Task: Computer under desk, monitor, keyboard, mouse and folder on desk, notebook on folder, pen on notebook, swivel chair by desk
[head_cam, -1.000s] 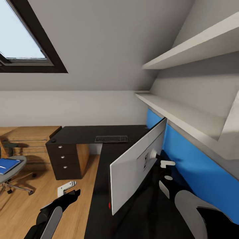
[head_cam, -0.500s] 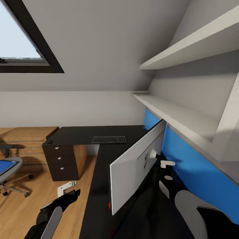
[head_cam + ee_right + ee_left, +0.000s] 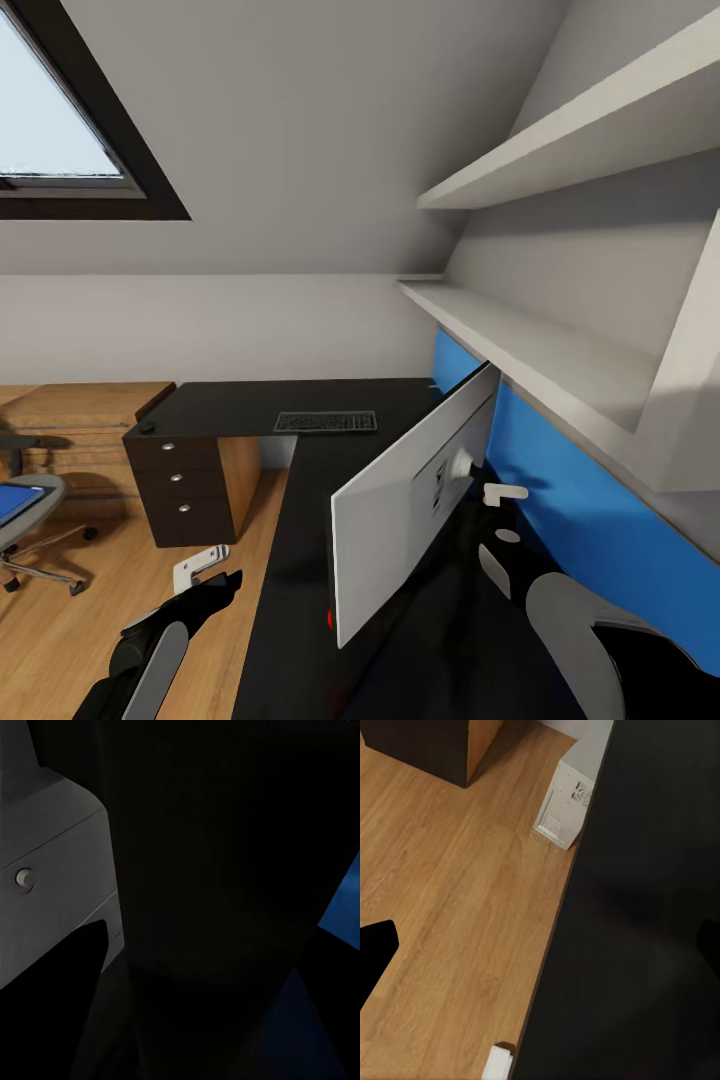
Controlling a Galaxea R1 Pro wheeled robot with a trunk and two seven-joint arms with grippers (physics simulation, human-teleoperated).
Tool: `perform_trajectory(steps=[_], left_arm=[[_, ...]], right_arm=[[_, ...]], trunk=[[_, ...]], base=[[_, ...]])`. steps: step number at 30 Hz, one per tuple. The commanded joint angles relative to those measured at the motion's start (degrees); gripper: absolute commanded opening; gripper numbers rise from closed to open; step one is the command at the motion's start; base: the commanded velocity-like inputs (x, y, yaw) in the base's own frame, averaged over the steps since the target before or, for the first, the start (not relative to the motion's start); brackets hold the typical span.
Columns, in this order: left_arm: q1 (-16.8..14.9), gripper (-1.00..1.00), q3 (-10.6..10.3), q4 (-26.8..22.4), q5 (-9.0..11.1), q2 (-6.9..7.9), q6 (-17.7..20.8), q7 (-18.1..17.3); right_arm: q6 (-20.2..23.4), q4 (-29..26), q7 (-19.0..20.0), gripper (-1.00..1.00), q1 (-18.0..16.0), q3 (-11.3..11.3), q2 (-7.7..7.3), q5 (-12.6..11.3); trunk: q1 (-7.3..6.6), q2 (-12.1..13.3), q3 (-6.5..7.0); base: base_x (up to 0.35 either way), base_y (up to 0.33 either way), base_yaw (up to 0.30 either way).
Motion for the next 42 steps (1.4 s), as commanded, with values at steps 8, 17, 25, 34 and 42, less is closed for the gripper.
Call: perform_trajectory(steps=[8, 17, 25, 34, 42], left_arm=[[-0.04, 1.0, -0.04, -0.07, 0.59, 0.02, 0.13, 0.52], [-0.04, 1.0, 0.01, -0.07, 0.61, 0.02, 0.16, 0.54], [-0.04, 1.0, 0.02, -0.07, 0.61, 0.02, 0.16, 0.55], [-0.04, 1.0, -0.03, -0.07, 0.61, 0.02, 0.16, 0.54], [-0.04, 1.0, -0.01, -0.07, 0.61, 0.02, 0.16, 0.51]], right_arm=[[-0.14, -0.04, -0.19, -1.0, -0.1, -0.35, 0.02, 0.9], [-0.11, -0.04, -0.19, -1.0, -0.1, -0.35, 0.07, 0.9], [0.06, -0.04, -0.19, 1.0, -0.1, -0.29, 0.1, 0.9], [0.06, -0.04, -0.19, 1.0, -0.1, -0.27, 0.1, 0.9], [0.01, -0.04, -0.18, 1.0, -0.1, -0.26, 0.1, 0.91]], trunk=[[0.01, -0.1, -0.09], [0.01, -0.1, -0.09], [0.01, -0.1, -0.09], [0.01, -0.1, -0.09], [0.01, -0.1, -0.09]], base=[[0.0, -0.068, 0.0], [0.0, -0.012, 0.0], [0.0, 0.0, 0.0], [0.0, 0.0, 0.0], [-0.005, 0.0, 0.0]])
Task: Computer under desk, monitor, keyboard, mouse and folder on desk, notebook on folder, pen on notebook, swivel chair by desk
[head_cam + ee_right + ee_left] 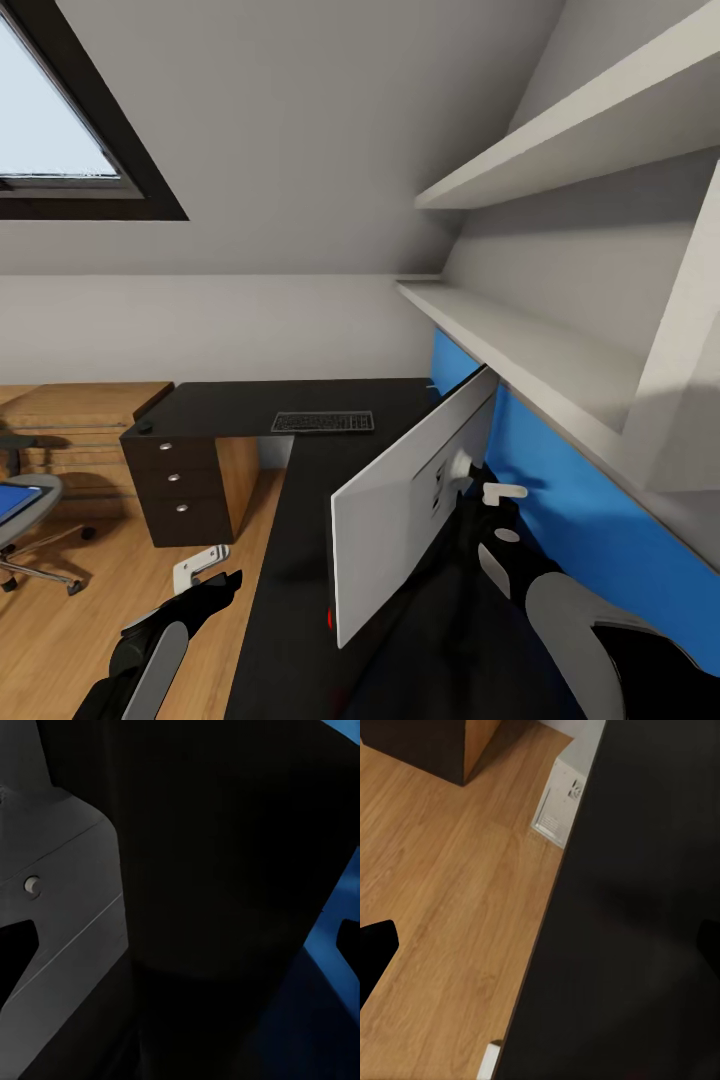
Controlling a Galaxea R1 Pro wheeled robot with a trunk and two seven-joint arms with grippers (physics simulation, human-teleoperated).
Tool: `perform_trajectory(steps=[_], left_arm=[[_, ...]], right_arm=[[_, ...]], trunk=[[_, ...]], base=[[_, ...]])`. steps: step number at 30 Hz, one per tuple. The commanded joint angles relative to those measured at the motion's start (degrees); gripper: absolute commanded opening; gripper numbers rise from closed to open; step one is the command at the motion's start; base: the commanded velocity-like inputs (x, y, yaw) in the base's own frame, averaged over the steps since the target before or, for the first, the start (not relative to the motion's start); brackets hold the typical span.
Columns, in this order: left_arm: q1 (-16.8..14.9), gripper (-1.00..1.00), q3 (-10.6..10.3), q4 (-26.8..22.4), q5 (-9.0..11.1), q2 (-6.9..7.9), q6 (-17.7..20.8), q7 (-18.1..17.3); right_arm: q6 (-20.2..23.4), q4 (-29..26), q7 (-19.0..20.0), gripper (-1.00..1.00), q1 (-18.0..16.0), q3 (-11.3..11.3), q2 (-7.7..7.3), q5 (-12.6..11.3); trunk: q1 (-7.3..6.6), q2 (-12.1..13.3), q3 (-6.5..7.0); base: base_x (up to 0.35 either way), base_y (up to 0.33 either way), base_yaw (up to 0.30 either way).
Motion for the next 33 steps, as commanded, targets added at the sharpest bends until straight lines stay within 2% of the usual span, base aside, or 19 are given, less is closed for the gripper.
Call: perform_trajectory(steps=[1, 17, 28, 33], left_arm=[[-0.05, 1.0, -0.04, -0.08, 0.6, 0.02, 0.16, 0.48], [-0.05, 1.0, -0.06, -0.08, 0.6, 0.02, 0.16, 0.46], [-0.05, 1.0, 0.0, -0.06, 0.6, 0.02, 0.16, 0.52], [-0.05, 1.0, 0.08, -0.01, 0.6, 0.09, 0.1, 0.54]], right_arm=[[-0.17, 0.07, -0.1, 1.0, -0.06, -0.45, 0.03, 0.59], [-0.11, 0.07, -0.05, 1.0, -0.06, -0.45, 0.03, 0.64], [-0.24, 0.0, -0.03, 1.0, -0.06, -0.45, 0.2, 0.68], [-0.25, -3.4, -0.18, 1.0, 0.13, -0.46, 1.07, 0.61]], trunk=[[0.01, -0.09, -0.1], [0.01, -0.09, -0.1], [0.01, -0.09, -0.1], [0.01, -0.09, -0.1]], base=[[-0.11, 0.0, 0.0], [-0.287, 0.005, 0.0], [-0.328, 0.118, 0.0], [-0.285, 0.182, 0.0]])
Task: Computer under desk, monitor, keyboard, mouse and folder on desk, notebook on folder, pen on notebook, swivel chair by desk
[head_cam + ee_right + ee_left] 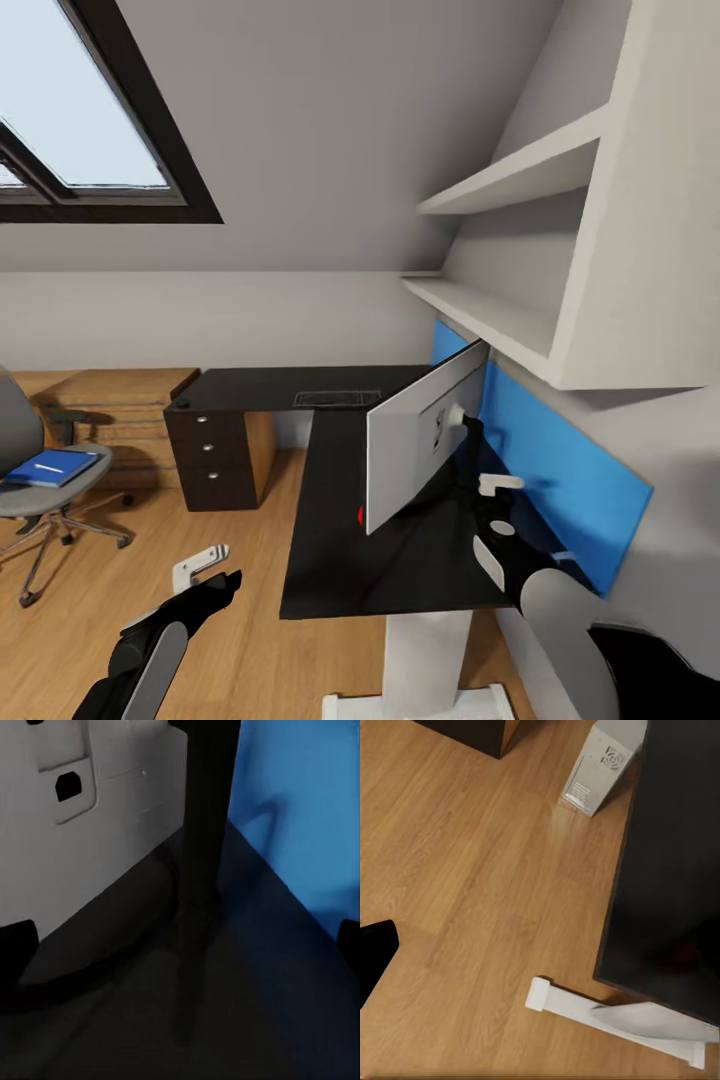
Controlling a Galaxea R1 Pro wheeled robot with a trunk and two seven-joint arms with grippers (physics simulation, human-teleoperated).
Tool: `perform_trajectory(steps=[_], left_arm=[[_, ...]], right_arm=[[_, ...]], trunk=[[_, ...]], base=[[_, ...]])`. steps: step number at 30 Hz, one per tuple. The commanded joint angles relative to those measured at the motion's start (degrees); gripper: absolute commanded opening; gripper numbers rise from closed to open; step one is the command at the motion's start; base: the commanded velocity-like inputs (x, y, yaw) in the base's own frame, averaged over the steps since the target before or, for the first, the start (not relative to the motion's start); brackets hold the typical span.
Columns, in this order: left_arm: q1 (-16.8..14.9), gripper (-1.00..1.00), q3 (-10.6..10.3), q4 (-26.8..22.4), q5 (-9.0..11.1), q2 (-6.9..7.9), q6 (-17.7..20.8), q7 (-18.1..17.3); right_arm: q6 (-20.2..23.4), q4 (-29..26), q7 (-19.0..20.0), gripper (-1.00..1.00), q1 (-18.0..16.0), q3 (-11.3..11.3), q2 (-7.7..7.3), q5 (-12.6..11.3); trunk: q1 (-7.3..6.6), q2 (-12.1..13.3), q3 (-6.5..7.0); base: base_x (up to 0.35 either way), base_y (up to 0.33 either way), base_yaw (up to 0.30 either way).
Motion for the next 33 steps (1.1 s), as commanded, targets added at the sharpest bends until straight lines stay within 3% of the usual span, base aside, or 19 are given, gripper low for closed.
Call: perform_trajectory(steps=[1, 4, 5, 7, 10, 13, 14, 18, 21, 26, 33], left_arm=[[-0.04, 1.0, -0.03, -0.07, 0.6, 0.03, 0.15, 0.49], [-0.04, 1.0, -0.01, -0.06, 0.6, 0.04, 0.14, 0.5], [-0.04, 1.0, 0.0, -0.06, 0.6, 0.05, 0.13, 0.51], [-0.04, 1.0, 0.0, -0.06, 0.6, 0.05, 0.13, 0.52], [-0.04, 1.0, 0.0, -0.06, 0.54, 0.05, 0.13, 0.5], [-0.04, 1.0, 0.0, -0.06, 0.53, 0.05, 0.11, 0.53], [-0.04, 1.0, 0.0, -0.06, 0.53, 0.03, 0.09, 0.53], [-0.04, 1.0, -0.02, -0.06, 0.52, 0.04, 0.06, 0.52], [-0.04, 1.0, -0.06, -0.06, 0.52, 0.0, 0.05, 0.52], [-0.04, 1.0, -0.08, -0.06, 0.44, -0.03, -0.03, 0.54], [-0.04, 1.0, -0.09, -0.06, 0.39, -0.04, -0.05, 0.52]], right_arm=[[-0.13, -0.7, -0.11, 1.0, 0.11, -0.49, 0.26, 0.58], [0.26, -4.22, -0.25, 1.0, 1.58, -0.49, 1.19, 0.62], [2.46, -8.98, -0.86, 1.0, 3.77, -0.49, 2.04, 0.78], [4.93, -12.01, -1.32, 1.0, 5.06, -0.49, 2.32, 0.84], [12.99, -22.66, -2.01, 1.0, 9.58, -0.42, 2.82, 0.79], [17.62, -30.25, -2.17, 1.0, 13.36, -0.37, 3.41, 0.72], [20.31, -35.01, -2.24, 1.0, 15.81, -0.32, 3.94, 0.69], [25.49, -43.74, -2.31, 1.0, 19.99, -0.25, 5.4, 0.63], [27.79, -47.65, -2.33, 1.0, 21.94, 0.23, 6.28, 0.59], [29.13, -52.61, -2.36, 1.0, 24.92, 3.61, 6.9, 0.56], [29.36, -55.91, -2.42, 1.0, 27.0, 4.83, 7.01, 0.56]], trunk=[[-0.01, -0.09, -0.11], [-0.01, -0.09, -0.11], [-0.01, -0.09, -0.11], [-0.01, -0.09, -0.11], [-0.01, -0.09, -0.11], [-0.01, -0.09, -0.11], [-0.01, -0.09, -0.11], [-0.01, -0.09, -0.11], [-0.01, -0.09, -0.11], [-0.01, -0.09, -0.11], [-0.01, -0.09, -0.11]], base=[[-0.193, 0.133, 0.0], [-0.111, 0.076, 0.0], [-0.032, 0.022, 0.0], [-0.023, 0.016, 0.0], [-0.01, 0.007, 0.0], [-0.004, 0.003, 0.0], [-0.002, 0.002, 0.0], [-0.001, 0.001, 0.0], [-0.007, 0.064, 0.0], [-0.06, 0.23, 0.0], [-0.086, 0.302, 0.0]])
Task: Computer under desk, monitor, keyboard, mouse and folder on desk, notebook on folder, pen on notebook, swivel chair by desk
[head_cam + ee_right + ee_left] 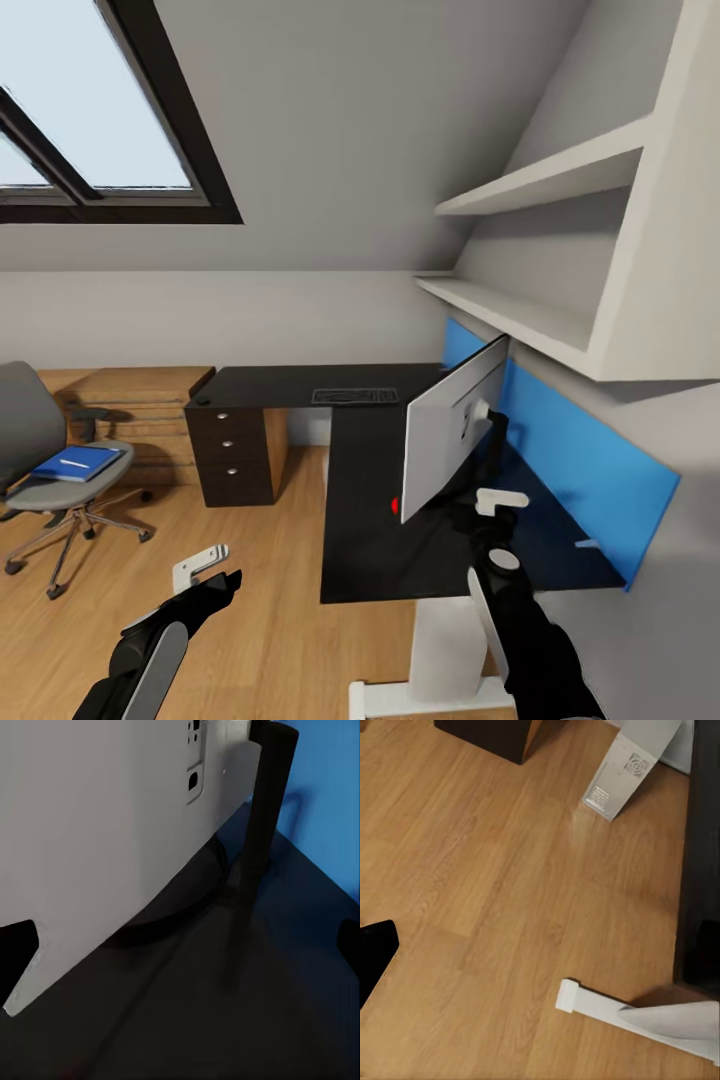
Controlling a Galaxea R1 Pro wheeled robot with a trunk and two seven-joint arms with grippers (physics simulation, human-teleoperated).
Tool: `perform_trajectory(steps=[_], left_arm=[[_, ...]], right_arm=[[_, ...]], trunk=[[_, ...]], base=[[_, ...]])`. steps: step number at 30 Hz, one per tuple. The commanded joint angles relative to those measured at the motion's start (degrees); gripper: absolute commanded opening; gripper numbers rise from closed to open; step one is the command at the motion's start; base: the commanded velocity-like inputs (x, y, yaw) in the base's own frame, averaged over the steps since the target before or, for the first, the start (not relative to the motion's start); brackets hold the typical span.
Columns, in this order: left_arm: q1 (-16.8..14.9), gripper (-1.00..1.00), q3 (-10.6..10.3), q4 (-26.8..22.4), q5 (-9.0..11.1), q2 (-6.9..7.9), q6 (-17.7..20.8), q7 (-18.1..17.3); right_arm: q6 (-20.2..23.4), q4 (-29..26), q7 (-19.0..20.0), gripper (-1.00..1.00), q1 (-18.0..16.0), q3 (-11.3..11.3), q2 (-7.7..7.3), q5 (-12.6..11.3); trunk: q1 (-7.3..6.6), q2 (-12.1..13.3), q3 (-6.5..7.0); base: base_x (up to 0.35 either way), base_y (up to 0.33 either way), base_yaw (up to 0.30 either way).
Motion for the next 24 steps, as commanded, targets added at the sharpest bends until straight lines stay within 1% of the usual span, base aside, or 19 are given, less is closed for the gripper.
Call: perform_trajectory(steps=[1, 6, 8, 9, 12, 16, 20, 24], left_arm=[[-0.04, 1.0, -0.05, -0.07, 0.6, 0.04, 0.14, 0.47], [-0.04, 1.0, -0.05, -0.07, 0.57, 0.04, 0.14, 0.47], [-0.04, 1.0, -0.09, -0.07, 0.38, 0.04, 0.13, 0.47], [-0.04, 1.0, -0.1, -0.07, 0.36, 0.04, 0.12, 0.48], [-0.04, 1.0, -0.1, -0.07, 0.32, 0.04, 0.08, 0.52], [-0.04, 1.0, -0.13, 0.0, 0.3, 0.04, -0.02, 0.51], [-0.04, 1.0, -0.14, 0.99, 0.19, 0.04, -0.17, 0.41], [-0.04, 1.0, -0.2, 1.31, 0.19, 0.04, -0.04, 0.38]], right_arm=[[0.47, -0.44, 0.02, 1.0, 0.21, -0.03, 0.07, 0.6], [0.3, -2.06, 0.08, 1.0, 1.36, 0.76, 0.08, 0.63], [0.18, -2.56, 0.0, 1.0, 1.78, 2.16, 0.03, 0.71], [0.16, -2.61, -0.01, 1.0, 1.84, 2.32, 0.02, 0.72], [-0.08, -2.7, -0.03, 1.0, 1.97, 2.74, 0.0, 0.73], [-0.78, -2.74, -0.05, 1.0, 2.04, 2.92, -0.06, 0.76], [-2.03, -2.74, -0.12, 1.0, 2.06, 2.95, -0.16, 0.83], [-4.36, -2.53, -0.15, 1.0, 2.07, 2.96, -0.23, 0.95]], trunk=[[0.01, -0.1, -0.11], [0.01, -0.1, -0.11], [0.01, -0.1, -0.11], [0.01, -0.1, -0.11], [0.01, -0.1, -0.11], [0.01, -0.1, -0.11], [0.01, -0.1, -0.11], [0.01, -0.1, -0.11]], base=[[-0.09, 0.312, 0.0], [-0.079, 0.315, 0.0], [-0.019, 0.323, 0.0], [0.02, 0.326, 0.0], [0.091, 0.314, 0.0], [0.196, 0.265, 0.0], [0.26, 0.129, 0.0], [0.108, 0.027, 0.0]])
